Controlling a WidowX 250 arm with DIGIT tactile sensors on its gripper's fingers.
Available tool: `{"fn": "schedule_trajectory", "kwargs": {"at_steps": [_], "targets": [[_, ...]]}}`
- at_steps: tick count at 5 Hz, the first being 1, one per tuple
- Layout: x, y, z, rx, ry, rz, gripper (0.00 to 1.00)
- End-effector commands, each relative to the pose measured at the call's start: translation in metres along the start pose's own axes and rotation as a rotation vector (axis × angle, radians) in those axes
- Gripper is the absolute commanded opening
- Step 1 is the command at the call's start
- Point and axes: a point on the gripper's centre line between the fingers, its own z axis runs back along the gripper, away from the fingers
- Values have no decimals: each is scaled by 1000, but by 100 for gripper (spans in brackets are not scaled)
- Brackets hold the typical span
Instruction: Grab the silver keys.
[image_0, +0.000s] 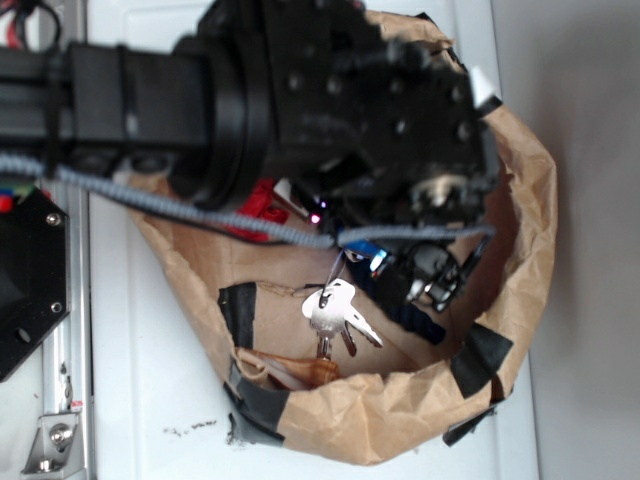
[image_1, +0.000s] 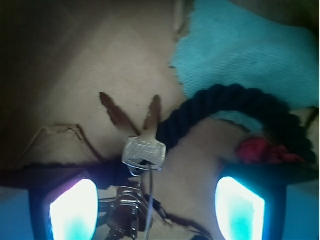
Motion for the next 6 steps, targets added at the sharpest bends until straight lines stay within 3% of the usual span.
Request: {"fn": "schedule_trajectory", "kwargs": {"at_steps": [1, 2, 3, 4, 6], "targets": [[-17, -13, -7, -68, -14, -27, 100], [-21, -21, -16, -27, -64, -7, 100], [-23, -24, -18, -26, -38, -47, 100], [-24, -21, -17, -35, -29, -47, 0], [-26, -13, -10, -38, -33, -36, 0]]}}
